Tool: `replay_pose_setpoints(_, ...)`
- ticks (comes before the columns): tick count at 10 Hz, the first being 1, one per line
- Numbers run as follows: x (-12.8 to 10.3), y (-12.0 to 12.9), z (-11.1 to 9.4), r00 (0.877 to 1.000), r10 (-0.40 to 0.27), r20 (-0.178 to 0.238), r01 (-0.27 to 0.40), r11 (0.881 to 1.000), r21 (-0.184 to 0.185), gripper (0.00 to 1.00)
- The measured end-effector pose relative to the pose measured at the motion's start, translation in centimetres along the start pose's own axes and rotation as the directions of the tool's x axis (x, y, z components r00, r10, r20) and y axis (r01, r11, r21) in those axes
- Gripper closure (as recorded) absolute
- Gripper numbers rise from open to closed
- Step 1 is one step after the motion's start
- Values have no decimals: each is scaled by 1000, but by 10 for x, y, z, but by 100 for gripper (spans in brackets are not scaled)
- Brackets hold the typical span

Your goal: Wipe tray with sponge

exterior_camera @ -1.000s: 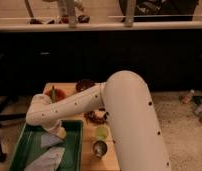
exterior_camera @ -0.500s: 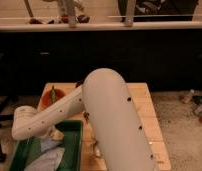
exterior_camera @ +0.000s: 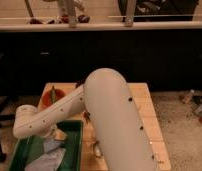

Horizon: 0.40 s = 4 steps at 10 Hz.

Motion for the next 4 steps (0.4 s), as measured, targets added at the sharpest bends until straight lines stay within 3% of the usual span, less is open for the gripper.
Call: replay_pose_setpoints(4,27,4,19,999,48,-7,-49,997,-65,100)
